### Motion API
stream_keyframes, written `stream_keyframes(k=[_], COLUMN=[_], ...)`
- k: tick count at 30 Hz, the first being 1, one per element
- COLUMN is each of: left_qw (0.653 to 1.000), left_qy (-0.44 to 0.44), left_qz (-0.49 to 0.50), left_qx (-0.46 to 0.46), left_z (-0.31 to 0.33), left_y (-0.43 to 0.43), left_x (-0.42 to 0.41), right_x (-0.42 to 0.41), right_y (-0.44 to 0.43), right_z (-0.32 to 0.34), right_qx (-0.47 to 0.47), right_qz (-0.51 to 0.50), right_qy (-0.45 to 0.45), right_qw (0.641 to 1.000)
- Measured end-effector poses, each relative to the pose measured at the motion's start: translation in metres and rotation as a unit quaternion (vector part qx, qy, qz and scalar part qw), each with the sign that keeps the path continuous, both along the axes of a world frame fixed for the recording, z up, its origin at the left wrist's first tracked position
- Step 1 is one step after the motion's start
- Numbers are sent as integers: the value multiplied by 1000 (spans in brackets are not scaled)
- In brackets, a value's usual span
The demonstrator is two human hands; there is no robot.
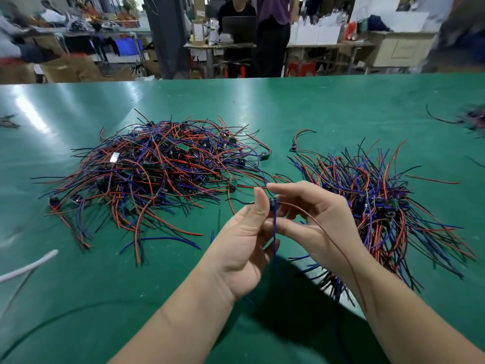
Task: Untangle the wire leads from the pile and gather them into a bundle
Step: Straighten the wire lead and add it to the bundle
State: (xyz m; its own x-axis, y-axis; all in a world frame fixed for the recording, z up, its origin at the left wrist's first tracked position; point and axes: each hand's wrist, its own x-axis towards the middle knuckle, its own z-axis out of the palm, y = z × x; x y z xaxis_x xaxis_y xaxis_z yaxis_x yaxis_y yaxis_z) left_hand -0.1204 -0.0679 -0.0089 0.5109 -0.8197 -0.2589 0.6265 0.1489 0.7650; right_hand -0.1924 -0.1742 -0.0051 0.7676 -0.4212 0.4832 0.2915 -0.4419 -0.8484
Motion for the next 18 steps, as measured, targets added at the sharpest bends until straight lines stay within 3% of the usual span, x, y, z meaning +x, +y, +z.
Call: stream_keyframes(k=[4,8,12,15,18], left_qw=[999,993,975,955,925], left_qy=[-18,-107,-161,-259,-355], left_qz=[22,-27,-91,-37,23], left_qx=[22,-37,-125,-137,-134], left_z=[-3,0,2,5,8], left_y=[-1,1,6,7,6], left_x=[-2,-7,-8,-10,-12], right_x=[2,3,-5,-11,-17], right_y=[1,-5,-20,-27,-34], right_z=[3,12,25,30,32], right_qx=[169,376,465,519,590], right_qz=[18,56,82,124,226], right_qy=[-45,-60,-58,-64,-64], right_qw=[984,923,879,843,772])
